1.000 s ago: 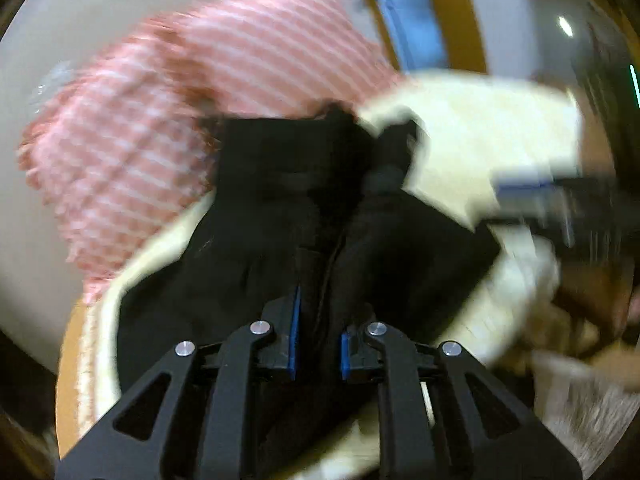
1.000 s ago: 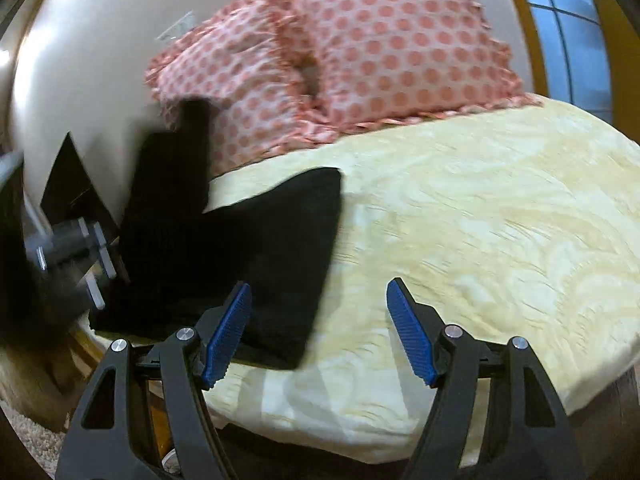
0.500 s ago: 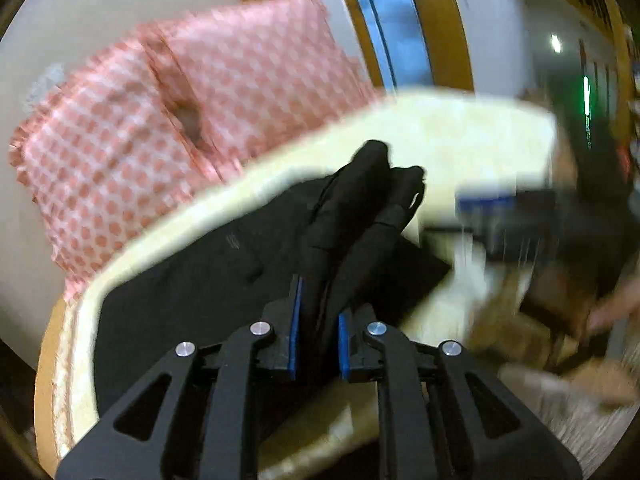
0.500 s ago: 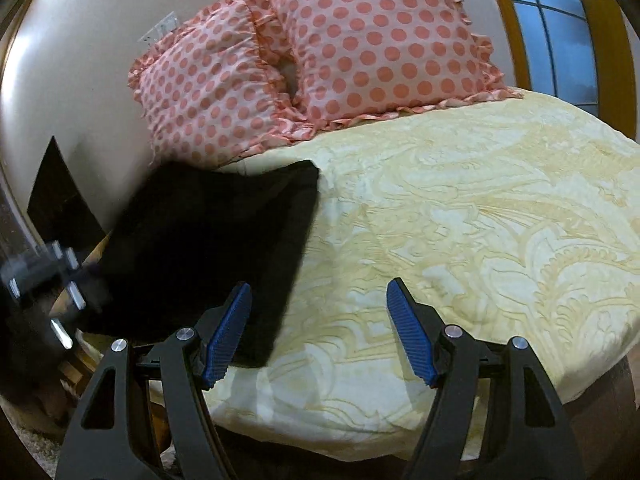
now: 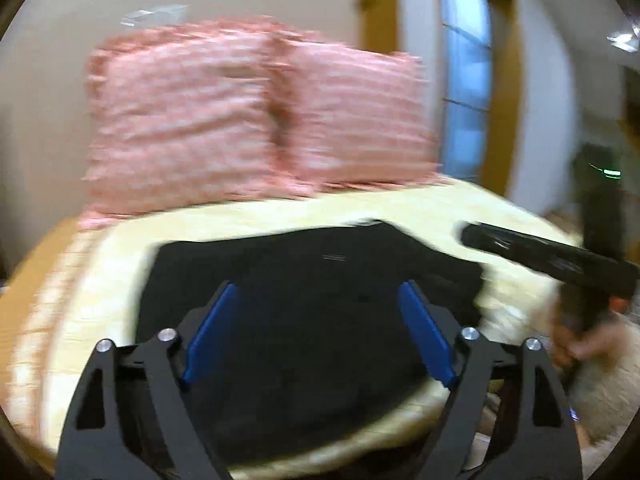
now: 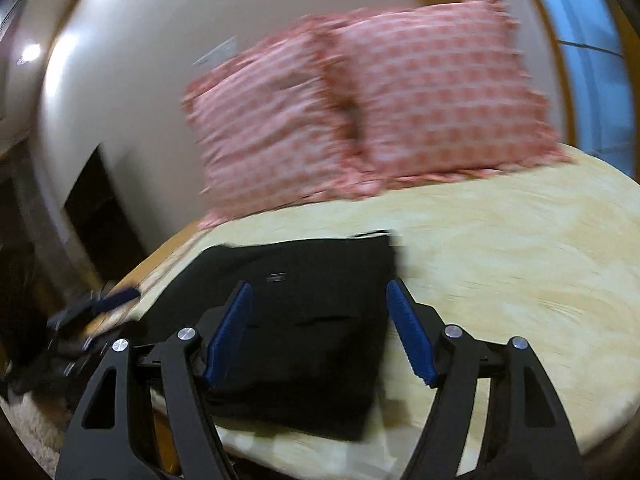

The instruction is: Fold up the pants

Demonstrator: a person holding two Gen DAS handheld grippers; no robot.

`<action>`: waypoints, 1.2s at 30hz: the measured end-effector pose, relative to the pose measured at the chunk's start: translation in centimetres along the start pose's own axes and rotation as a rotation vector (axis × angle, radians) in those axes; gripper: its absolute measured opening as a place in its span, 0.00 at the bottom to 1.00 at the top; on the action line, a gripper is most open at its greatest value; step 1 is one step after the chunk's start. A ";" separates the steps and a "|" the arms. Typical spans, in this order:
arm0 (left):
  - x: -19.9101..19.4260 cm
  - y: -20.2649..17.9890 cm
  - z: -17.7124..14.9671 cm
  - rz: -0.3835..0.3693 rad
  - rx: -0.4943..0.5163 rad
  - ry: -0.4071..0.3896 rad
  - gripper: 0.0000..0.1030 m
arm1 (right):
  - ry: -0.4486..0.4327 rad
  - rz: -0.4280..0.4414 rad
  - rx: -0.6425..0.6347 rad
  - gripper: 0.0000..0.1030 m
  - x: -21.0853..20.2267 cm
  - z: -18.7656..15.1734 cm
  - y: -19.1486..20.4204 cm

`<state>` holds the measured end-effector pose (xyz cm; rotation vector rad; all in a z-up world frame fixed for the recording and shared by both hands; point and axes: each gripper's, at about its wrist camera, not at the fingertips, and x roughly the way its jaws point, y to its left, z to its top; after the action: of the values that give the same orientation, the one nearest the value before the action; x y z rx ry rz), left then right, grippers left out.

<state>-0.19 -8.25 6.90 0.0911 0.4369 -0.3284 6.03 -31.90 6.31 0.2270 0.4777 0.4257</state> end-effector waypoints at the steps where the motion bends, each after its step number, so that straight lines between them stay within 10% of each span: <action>1: 0.4 0.6 -0.1 0.051 -0.001 0.016 0.82 | 0.009 0.002 -0.025 0.69 0.7 0.1 0.9; 12: 5.0 4.1 -5.1 0.135 -0.121 0.240 0.98 | 0.180 -0.119 -0.107 0.70 4.4 -4.6 2.1; 23: 4.5 4.4 -5.8 0.110 -0.131 0.173 0.98 | 0.149 0.004 0.188 0.80 2.7 0.1 -3.9; 36: 4.2 4.5 -6.3 0.085 -0.125 0.122 0.98 | 0.371 0.010 0.303 0.74 9.2 1.4 -8.0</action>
<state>2.29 -4.27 -0.54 0.0073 0.5715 -0.2115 16.88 -35.09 1.43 0.4470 0.9079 0.4048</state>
